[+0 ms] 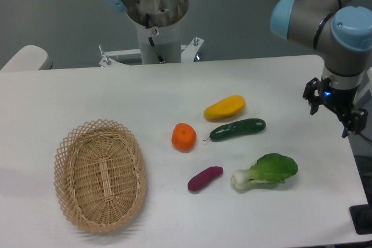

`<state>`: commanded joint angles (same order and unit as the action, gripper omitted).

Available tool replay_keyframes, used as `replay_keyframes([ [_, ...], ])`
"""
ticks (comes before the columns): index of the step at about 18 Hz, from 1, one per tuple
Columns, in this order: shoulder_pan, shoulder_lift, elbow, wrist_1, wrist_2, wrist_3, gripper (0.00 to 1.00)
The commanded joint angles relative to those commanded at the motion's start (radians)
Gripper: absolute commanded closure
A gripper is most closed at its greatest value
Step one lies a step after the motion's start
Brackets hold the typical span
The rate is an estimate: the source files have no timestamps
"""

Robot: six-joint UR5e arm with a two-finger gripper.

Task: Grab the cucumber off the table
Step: 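Move the open gripper toward the green cucumber and lower it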

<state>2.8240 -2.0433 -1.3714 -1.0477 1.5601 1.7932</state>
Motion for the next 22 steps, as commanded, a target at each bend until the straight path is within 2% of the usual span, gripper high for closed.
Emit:
replay_keyframes([
  [8, -0.006, -0.002, -0.026, 0.006, 0.000, 0.002, 0.00],
  [15, -0.018, -0.014, -0.090, 0.031, 0.000, -0.015, 0.00],
  [17, -0.020, -0.021, -0.116, 0.047, 0.000, -0.014, 0.00],
  [21, -0.018, -0.034, -0.185, 0.136, 0.002, 0.003, 0.00],
  [22, -0.021, -0.041, -0.198, 0.143, 0.003, 0.003, 0.00],
])
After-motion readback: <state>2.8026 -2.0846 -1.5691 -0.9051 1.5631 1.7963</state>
